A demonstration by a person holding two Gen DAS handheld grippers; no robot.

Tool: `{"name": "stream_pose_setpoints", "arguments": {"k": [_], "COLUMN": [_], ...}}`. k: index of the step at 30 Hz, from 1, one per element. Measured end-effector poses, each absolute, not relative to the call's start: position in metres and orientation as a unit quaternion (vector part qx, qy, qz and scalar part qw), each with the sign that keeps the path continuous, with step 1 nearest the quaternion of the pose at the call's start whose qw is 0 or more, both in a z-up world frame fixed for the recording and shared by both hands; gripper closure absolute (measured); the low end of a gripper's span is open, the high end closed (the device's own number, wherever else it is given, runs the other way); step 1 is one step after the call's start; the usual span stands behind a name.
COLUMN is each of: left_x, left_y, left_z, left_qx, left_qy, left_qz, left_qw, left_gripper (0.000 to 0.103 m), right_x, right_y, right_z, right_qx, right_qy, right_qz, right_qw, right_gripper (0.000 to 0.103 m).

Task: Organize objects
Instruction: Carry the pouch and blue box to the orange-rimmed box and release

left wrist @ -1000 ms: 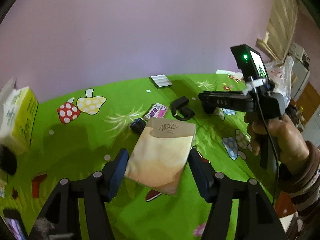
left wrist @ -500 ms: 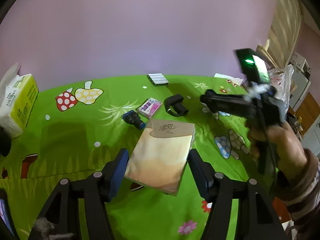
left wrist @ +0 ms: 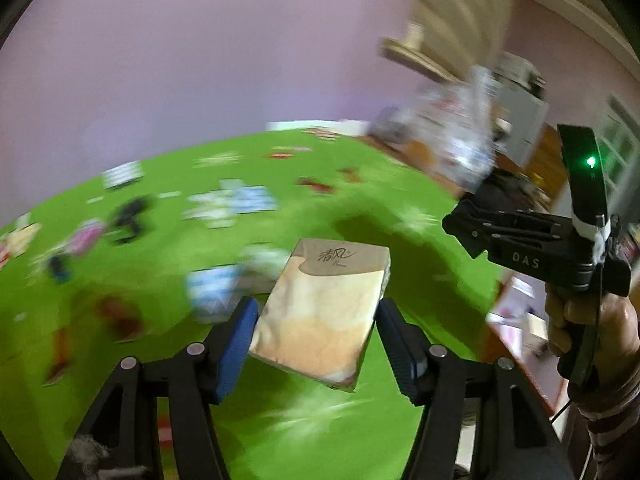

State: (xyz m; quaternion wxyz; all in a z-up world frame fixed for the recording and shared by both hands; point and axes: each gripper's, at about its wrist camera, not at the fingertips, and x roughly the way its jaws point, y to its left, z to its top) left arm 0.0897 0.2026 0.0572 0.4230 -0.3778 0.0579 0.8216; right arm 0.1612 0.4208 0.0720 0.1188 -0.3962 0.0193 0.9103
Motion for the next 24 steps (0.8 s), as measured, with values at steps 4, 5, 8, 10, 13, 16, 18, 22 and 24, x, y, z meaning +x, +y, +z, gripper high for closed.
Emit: {"name": "stream_pose_setpoints", "arguments": {"k": [4,5,8,10,13,16,18,22,24], "left_x": [0.128,0.143,0.180,0.199,0.233,0.260,0.274,0.289,0.288], "left_y": [0.263,0.285,0.336,0.361,0.403,0.434,0.447,0.460,0.462], "left_z": [0.056,0.055,0.045,0.037,0.020,-0.002,-0.017,-0.035,-0.036], "left_qx": [-0.362,-0.356,-0.349,-0.353,-0.355,-0.372,-0.382,-0.389,-0.393], "left_qy": [0.078,0.086,0.117,0.132,0.163,0.183,0.202,0.226,0.222], "left_qz": [0.794,0.782,0.752,0.735,0.707,0.682,0.670,0.651,0.651], "left_qw": [0.482,0.504,0.546,0.563,0.589,0.602,0.604,0.611,0.610], "left_gripper": [0.041,0.041,0.041,0.041,0.041,0.041,0.041,0.036,0.025], "right_x": [0.233,0.245,0.292,0.315,0.343,0.361,0.370,0.378,0.381], "right_y": [0.486,0.499,0.541,0.566,0.595,0.616,0.626,0.641,0.642], "right_z": [0.076,0.076,0.068,0.057,0.037,0.021,0.012,0.000,-0.003], "right_qx": [-0.392,-0.393,-0.395,-0.402,-0.414,-0.426,-0.435,-0.447,-0.451], "right_qy": [0.036,0.040,0.054,0.068,0.065,0.091,0.088,0.102,0.107], "right_qz": [0.899,0.895,0.879,0.866,0.842,0.830,0.820,0.808,0.804], "right_qw": [0.193,0.206,0.262,0.291,0.339,0.348,0.362,0.370,0.373], "right_gripper": [0.073,0.073,0.073,0.073,0.073,0.073,0.073,0.072,0.072]}}
